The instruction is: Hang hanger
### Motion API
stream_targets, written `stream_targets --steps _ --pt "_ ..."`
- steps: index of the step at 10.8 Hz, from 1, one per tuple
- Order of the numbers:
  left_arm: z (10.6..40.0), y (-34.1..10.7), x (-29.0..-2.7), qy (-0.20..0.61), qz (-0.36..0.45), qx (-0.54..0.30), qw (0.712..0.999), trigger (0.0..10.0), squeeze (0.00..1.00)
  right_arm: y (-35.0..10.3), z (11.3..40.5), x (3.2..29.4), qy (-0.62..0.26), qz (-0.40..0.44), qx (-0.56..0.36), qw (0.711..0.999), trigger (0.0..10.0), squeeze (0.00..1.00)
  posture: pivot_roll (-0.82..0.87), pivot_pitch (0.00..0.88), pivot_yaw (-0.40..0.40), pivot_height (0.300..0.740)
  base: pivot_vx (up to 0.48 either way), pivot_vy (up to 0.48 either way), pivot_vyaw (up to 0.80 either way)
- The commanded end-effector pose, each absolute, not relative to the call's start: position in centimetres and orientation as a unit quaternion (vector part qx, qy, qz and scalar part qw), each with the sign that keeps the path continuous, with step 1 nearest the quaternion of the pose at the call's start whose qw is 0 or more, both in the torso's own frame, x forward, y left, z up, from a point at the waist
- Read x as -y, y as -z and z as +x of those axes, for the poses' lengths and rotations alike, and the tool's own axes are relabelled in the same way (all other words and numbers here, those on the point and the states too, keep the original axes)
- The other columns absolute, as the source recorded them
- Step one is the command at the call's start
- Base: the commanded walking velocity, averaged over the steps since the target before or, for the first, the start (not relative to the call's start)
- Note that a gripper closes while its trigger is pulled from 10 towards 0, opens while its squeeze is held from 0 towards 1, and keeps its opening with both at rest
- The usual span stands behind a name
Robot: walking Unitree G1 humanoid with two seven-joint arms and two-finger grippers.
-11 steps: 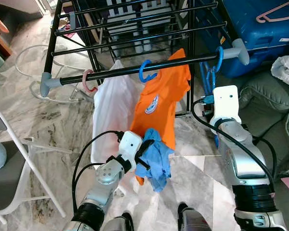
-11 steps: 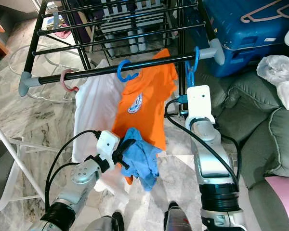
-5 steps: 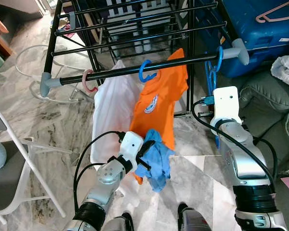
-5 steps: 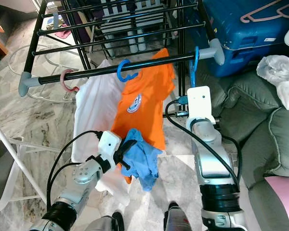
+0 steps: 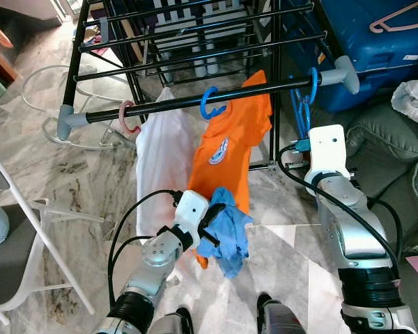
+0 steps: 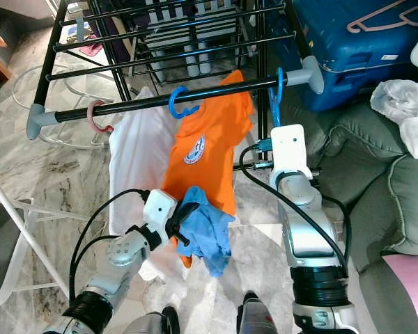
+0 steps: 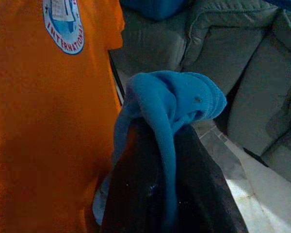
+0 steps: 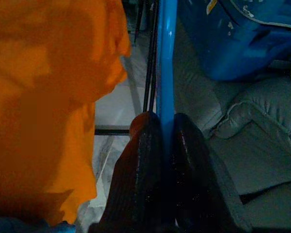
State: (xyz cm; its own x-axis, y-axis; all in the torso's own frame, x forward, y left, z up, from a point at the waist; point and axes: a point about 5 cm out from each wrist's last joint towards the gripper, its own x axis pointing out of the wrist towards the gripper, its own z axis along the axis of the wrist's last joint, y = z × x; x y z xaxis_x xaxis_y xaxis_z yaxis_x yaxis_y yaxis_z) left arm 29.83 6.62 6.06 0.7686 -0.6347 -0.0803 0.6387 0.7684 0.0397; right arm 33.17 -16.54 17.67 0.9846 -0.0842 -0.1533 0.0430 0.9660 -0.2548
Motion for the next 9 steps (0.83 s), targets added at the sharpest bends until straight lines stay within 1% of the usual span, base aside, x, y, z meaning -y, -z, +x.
stream_targets --steps 1,3,5,6,7,8,9 --pt "29.8 -5.8 -7.0 0.334 0.039 -0.034 0.941 10.0 0.00 -17.5 33.1 15.6 0.005 -0.123 -0.076 0.989 0.0 0.00 -0.23 0.201 0.157 0.740 0.000 0.000 0.00" --pt "29.8 -5.8 -7.0 0.333 0.040 -0.034 0.941 10.0 0.00 -18.4 32.9 14.8 -0.022 -0.122 -0.043 0.991 0.0 0.00 -0.23 0.203 0.155 0.740 0.000 0.000 0.00" --pt "30.0 -5.7 -7.0 0.321 0.048 -0.035 0.945 10.0 0.00 -18.8 31.7 15.2 -0.020 -0.122 -0.003 0.992 0.0 0.00 -0.24 0.203 0.154 0.740 0.000 0.000 0.00" --pt "30.2 -5.7 -7.1 0.307 0.056 -0.038 0.949 10.0 0.00 -18.4 30.7 15.9 -0.009 -0.116 0.015 0.993 3.6 0.00 -0.24 0.204 0.156 0.740 0.000 0.000 0.00" --pt "30.3 -5.6 -7.4 0.296 0.058 -0.040 0.953 10.0 0.00 -18.0 29.5 16.7 0.000 -0.112 0.027 0.993 7.8 0.00 -0.25 0.205 0.157 0.740 0.000 0.000 0.00" --pt "30.3 -5.6 -7.5 0.289 0.055 -0.038 0.955 10.0 0.00 -17.2 27.9 17.7 0.003 -0.112 0.036 0.993 10.0 0.00 -0.26 0.203 0.156 0.740 0.000 0.000 0.00" --pt "30.4 -5.6 -7.4 0.280 0.053 -0.037 0.958 10.0 0.00 -16.0 26.8 18.4 0.002 -0.118 0.027 0.993 10.0 0.00 -0.27 0.201 0.152 0.740 0.000 0.000 0.00"
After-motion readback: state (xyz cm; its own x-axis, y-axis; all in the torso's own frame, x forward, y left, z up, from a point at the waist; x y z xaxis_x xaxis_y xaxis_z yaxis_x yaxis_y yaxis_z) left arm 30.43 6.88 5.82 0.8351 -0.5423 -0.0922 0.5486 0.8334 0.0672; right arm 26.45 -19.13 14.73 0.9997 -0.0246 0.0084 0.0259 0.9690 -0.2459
